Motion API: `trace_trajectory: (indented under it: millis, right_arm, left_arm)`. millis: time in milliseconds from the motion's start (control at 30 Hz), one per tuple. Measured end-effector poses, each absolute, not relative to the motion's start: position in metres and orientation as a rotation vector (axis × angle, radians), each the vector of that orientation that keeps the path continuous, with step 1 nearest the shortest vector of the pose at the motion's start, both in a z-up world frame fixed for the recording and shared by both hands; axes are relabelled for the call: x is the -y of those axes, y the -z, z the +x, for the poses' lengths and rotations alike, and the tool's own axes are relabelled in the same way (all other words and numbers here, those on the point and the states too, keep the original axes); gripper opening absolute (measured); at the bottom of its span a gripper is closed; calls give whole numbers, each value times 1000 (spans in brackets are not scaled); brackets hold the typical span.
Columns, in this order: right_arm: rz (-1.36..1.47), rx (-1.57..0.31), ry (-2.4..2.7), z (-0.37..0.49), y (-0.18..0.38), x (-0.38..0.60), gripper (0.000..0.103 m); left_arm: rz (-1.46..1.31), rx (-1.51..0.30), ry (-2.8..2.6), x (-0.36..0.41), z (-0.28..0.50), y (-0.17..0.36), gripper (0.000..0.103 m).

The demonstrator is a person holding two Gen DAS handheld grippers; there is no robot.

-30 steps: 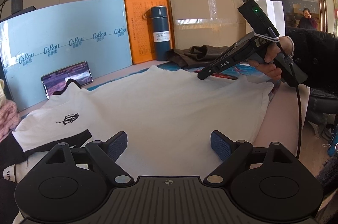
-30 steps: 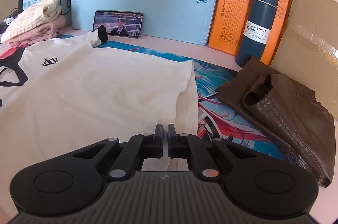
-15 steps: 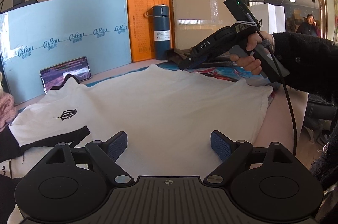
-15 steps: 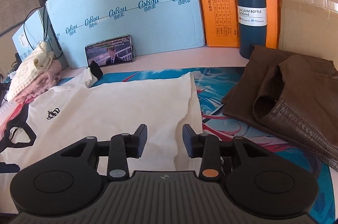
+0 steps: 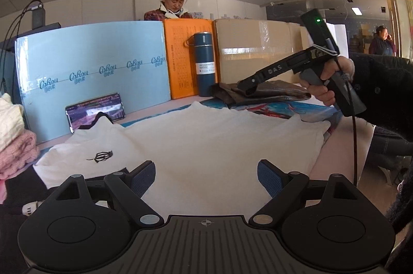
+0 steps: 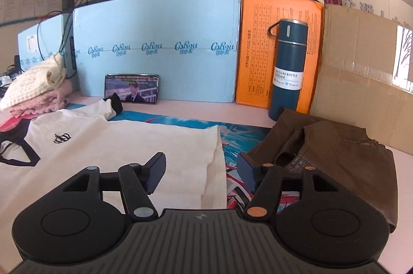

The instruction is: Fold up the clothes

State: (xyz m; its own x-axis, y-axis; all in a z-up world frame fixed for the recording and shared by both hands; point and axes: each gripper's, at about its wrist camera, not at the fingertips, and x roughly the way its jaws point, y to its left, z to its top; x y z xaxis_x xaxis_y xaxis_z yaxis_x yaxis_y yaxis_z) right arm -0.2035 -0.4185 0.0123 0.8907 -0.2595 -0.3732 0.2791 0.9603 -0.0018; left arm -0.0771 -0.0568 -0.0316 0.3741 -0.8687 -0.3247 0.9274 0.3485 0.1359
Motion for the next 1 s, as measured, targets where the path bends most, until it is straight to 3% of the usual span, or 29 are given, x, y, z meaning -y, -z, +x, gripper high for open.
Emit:
trace_trajectory:
  millis: [67, 233, 533, 867, 1000]
  right_arm:
    - [56, -309, 233, -229, -17, 401, 85]
    - [-67, -337, 73, -253, -3, 346, 91]
    - [-283, -497, -236, -251, 35, 266, 91]
    - [-479, -559, -434, -240, 53, 220, 94]
    - [-529, -454, -457, -242, 56, 211, 94]
  left_arm:
    - [348, -207, 1090, 41, -80, 28, 89]
    - [376, -221, 928, -2, -93, 24, 92]
    - [479, -227, 1074, -9, -148, 38, 92]
    - [423, -252, 1063, -14, -147, 43, 92]
    - [422, -265, 1067, -15, -148, 42, 92]
